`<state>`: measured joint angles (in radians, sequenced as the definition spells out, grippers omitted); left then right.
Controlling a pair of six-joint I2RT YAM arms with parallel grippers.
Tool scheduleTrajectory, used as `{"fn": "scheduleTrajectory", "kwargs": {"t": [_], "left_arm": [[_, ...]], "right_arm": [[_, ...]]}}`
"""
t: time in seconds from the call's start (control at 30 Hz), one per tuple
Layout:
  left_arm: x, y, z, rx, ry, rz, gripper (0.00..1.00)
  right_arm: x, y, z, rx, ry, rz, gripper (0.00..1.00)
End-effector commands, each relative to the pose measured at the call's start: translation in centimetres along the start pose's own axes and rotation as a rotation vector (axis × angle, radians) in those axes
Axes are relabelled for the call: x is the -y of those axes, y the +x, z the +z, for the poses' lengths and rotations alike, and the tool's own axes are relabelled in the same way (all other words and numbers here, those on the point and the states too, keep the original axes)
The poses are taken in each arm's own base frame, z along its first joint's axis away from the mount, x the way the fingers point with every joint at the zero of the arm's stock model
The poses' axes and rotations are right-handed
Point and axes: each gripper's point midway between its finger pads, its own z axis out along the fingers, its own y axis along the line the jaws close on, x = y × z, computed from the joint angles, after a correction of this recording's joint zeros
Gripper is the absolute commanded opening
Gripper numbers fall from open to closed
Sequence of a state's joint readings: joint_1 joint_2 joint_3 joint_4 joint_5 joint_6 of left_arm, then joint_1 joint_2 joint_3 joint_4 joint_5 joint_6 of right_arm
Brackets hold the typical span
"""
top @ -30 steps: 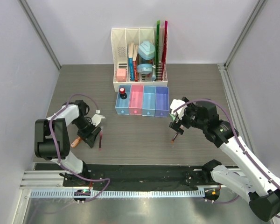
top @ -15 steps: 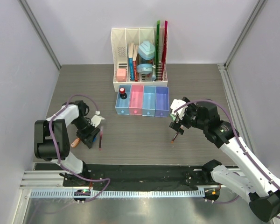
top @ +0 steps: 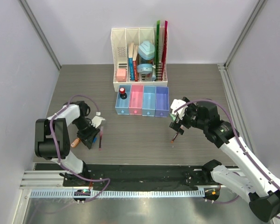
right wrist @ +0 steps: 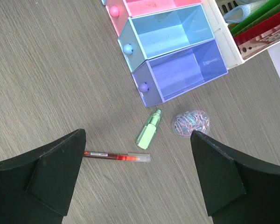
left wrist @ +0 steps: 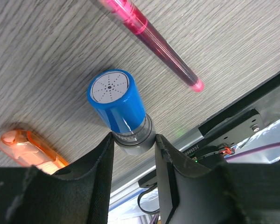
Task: Sort the stationery into containers
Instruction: Pick up the stationery from the center of the board.
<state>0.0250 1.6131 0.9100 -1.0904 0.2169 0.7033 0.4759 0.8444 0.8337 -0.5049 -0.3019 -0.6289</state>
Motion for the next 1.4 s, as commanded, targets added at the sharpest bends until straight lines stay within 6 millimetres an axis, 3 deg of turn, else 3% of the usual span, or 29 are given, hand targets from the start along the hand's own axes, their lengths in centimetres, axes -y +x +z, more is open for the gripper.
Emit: {"fn": "scheduleTrajectory", "kwargs": {"t": [0.0, 0.13, 0.3, 0.47, 0.6, 0.63, 0.8, 0.87, 1.07, 1.37], "left_arm": [[-0.7, -1.1, 0.3, 0.03, -0.024, 0.004, 0.13], [-1.0, -2.8, -1.6, 0.132, -0.079, 0.024, 0.0], [-0.9, -6.7, -7.0, 0.338, -0.166, 0.079, 0.0], [1.5, -10.6, -11.8, 0.499, -0.254, 0.2, 0.0], [4.2, -13.4, -13.0, 0.562, -0.308, 0.316, 0.0], [4.7, -14.2, -13.3, 0.587, -0.323, 0.336, 0.0], [8.2, -16.7, -13.6, 0.638, -0.376, 0.449, 0.0], [8.7, -17.7, -14.2, 0.679, -0.414, 0.471, 0.0], [11.8, -20.4, -17.5, 0.844, -0.458, 0.545, 0.0], [14.5, -21.0, -20.6, 0.952, -0.455, 0.601, 0.0]], "right_arm": [[0.2, -1.2, -0.1, 0.039, -0.005, 0.01, 1.0], [-0.3, -1.4, 0.3, 0.046, -0.036, 0.032, 1.0], [-1.0, -3.7, 0.7, 0.106, -0.127, 0.118, 1.0], [-1.5, -7.0, 1.5, 0.167, -0.254, 0.21, 1.0], [-1.8, -9.3, 2.3, 0.199, -0.355, 0.28, 1.0], [-1.8, -10.8, 1.9, 0.228, -0.395, 0.31, 1.0], [-2.1, -12.6, 3.5, 0.237, -0.534, 0.417, 1.0], [-2.1, -13.9, 3.3, 0.261, -0.577, 0.44, 1.0], [-2.2, -14.3, 4.9, 0.246, -0.671, 0.521, 1.0], [-1.6, -14.4, 7.2, 0.235, -0.707, 0.547, 1.0]]}}
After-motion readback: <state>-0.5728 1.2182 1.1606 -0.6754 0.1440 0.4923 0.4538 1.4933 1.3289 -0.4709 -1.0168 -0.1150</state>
